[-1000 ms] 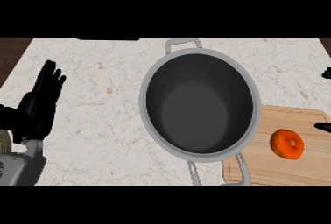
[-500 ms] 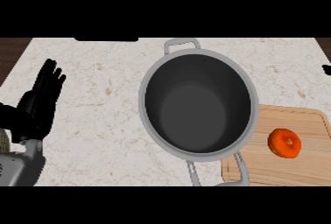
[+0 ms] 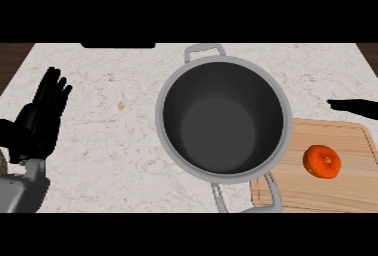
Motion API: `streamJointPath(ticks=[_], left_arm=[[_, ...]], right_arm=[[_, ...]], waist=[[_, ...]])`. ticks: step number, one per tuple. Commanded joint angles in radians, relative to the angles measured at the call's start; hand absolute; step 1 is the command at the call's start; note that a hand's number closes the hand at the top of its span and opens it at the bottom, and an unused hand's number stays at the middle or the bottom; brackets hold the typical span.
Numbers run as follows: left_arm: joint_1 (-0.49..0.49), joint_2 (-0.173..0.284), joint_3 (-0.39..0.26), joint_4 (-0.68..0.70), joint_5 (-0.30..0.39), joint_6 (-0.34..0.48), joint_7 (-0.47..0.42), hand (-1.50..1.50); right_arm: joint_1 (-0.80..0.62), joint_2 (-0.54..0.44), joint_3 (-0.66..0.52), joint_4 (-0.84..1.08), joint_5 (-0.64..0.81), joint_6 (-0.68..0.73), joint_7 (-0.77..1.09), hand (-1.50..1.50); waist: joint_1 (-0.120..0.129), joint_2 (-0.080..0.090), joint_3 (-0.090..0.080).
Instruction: Pick the squash from the cutting board and place it in the pot
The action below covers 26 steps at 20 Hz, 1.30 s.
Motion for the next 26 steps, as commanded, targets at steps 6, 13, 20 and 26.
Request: streamJointPath(ticks=[6, 13, 20, 26], left_arm=[[0.044, -0.044, 0.03, 0.002, -0.045, -0.037, -0.028, 0.0], [-0.037, -0.059, 0.059, -0.01, -0.077, -0.036, 0.077, 0.0], [0.038, -0.066, 0.1, -0.057, -0.086, -0.098, 0.055, 0.0], [0.018, -0.114, 0.102, -0.044, -0.132, -0.095, 0.057, 0.0]], right_arm=[[0.093, 0.098, -0.012, -0.147, 0.086, 0.057, 0.115, -1.5], [0.133, 0.13, -0.072, -0.179, 0.188, 0.077, 0.176, -1.5], [0.136, 0.212, -0.091, -0.025, 0.354, 0.014, 0.045, -1.5], [0.135, 0.324, -0.09, -0.011, 0.458, -0.022, 0.073, -1.5]], waist=[[-0.002, 0.0, 0.0], [-0.007, 0.001, 0.001], [0.002, 0.001, 0.001], [-0.001, 0.002, 0.001]])
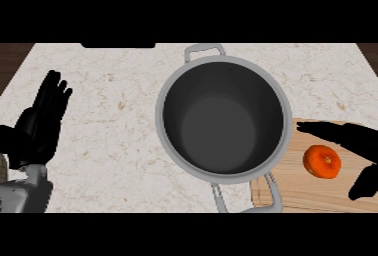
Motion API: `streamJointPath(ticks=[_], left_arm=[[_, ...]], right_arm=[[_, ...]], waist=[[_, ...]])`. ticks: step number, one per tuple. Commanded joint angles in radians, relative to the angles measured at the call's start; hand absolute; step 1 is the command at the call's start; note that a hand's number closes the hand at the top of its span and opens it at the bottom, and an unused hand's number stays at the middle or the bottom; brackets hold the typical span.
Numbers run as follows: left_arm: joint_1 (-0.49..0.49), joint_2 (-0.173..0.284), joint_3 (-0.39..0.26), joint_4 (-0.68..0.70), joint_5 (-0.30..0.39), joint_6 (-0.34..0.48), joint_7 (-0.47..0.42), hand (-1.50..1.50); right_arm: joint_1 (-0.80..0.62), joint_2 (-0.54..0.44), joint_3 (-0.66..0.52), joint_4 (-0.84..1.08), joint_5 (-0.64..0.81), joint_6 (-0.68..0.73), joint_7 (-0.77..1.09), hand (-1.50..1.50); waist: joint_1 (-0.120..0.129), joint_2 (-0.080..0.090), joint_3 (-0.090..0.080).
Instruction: Pick the squash from the cutting board and place it in the pot
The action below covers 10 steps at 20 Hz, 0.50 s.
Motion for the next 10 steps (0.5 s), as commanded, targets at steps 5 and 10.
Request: streamJointPath(ticks=[5, 10], left_arm=[[-0.084, 0.0, 0.102, 0.191, 0.032, -0.104, -0.085, 0.0], [-0.021, -0.033, 0.067, 0.012, -0.025, -0.071, 0.019, 0.0]], right_arm=[[-0.024, 0.041, -0.036, 0.12, 0.122, -0.025, -0.07, -1.5], [0.037, 0.06, -0.072, 0.079, 0.174, -0.016, -0.104, -1.5]], waist=[[-0.004, 0.003, 0.0], [-0.003, 0.0, 0.0]])
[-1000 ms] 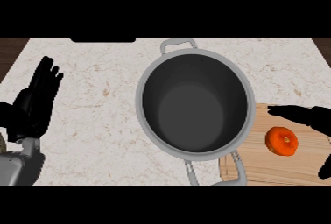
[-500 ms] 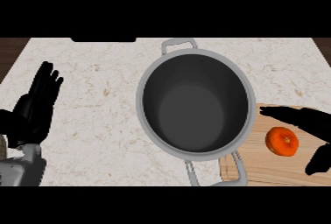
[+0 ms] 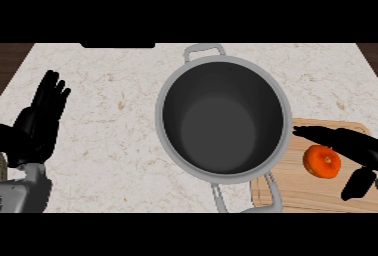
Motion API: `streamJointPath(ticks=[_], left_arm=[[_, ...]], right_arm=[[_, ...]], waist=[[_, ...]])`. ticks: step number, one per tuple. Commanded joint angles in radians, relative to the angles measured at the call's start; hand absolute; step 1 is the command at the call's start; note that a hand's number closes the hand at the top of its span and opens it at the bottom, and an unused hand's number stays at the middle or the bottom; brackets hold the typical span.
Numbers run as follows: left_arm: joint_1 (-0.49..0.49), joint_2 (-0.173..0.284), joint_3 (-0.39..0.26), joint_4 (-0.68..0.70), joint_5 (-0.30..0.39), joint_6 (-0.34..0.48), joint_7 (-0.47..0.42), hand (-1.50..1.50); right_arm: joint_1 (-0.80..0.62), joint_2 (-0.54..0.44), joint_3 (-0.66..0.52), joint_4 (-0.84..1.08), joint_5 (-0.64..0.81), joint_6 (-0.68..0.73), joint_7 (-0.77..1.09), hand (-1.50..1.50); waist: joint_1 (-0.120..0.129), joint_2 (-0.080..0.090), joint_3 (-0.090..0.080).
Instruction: Pick the squash from the cutting board and place it in the pot
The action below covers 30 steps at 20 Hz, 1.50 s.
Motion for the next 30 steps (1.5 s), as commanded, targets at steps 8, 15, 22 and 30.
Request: streamJointPath(ticks=[8, 15, 22, 30], left_arm=[[-0.02, -0.023, 0.024, -0.05, -0.021, -0.013, 0.075, 0.0], [-0.06, -0.044, 0.039, 0.036, -0.051, -0.022, 0.034, 0.0], [-0.02, -0.038, 0.032, 0.015, -0.05, -0.015, 0.03, 0.0], [0.0, -0.027, 0.039, 0.014, -0.053, -0.015, 0.037, 0.0]], right_arm=[[-0.085, 0.083, 0.023, 0.109, 0.157, -0.088, -0.166, 1.5], [0.025, 0.039, -0.024, 0.093, 0.175, -0.163, -0.263, 1.5], [0.025, 0.539, 0.219, -0.175, 0.285, -0.105, 0.327, 1.5], [0.086, 0.683, 0.33, -0.409, 0.272, -0.266, 0.674, 1.5]], waist=[[0.004, 0.0, 0.0], [-0.004, 0.0, 0.0], [-0.012, -0.03, -0.011], [-0.034, -0.046, 0.0]])
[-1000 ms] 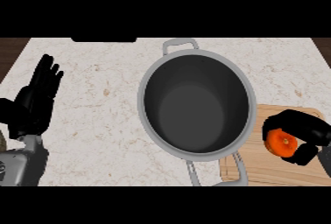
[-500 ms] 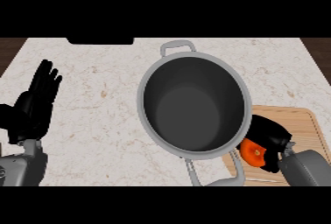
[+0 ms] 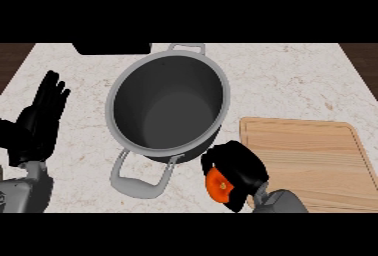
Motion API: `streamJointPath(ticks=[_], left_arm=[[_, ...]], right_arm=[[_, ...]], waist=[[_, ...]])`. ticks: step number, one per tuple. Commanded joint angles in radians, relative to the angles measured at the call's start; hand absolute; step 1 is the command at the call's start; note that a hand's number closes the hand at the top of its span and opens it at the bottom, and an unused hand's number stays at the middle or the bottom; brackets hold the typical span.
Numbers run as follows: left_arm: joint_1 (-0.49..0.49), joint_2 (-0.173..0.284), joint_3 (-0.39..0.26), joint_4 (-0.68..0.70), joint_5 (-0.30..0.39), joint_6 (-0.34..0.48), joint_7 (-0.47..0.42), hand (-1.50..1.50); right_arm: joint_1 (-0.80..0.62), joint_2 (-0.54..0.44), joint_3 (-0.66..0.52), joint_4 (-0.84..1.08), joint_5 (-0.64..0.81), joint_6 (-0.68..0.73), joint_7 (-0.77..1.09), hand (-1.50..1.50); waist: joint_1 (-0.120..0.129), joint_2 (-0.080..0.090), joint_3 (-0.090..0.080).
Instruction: Pick the squash from the cutting board and place it in the pot
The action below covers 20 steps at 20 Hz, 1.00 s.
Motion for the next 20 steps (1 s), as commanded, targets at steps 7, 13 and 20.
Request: streamJointPath(ticks=[7, 13, 20], left_arm=[[0.009, 0.002, 0.009, 0.007, 0.004, 0.002, 0.007, 0.0], [0.0, 0.005, 0.007, 0.01, 0.008, -0.01, 0.009, 0.0], [-0.003, -0.02, -0.02, -0.014, 0.005, -0.022, -0.023, 0.0]], right_arm=[[0.025, 0.078, 0.206, -0.345, 0.036, -0.411, 0.517, 1.5], [-0.059, 0.079, 0.382, -0.458, 0.237, -0.52, 0.893, 1.5], [-0.276, 0.079, 0.519, -0.411, 0.307, -0.595, 1.351, 1.5]], waist=[[-0.01, 0.001, 0.012], [0.003, 0.012, 0.008], [0.046, 0.037, 0.012]])
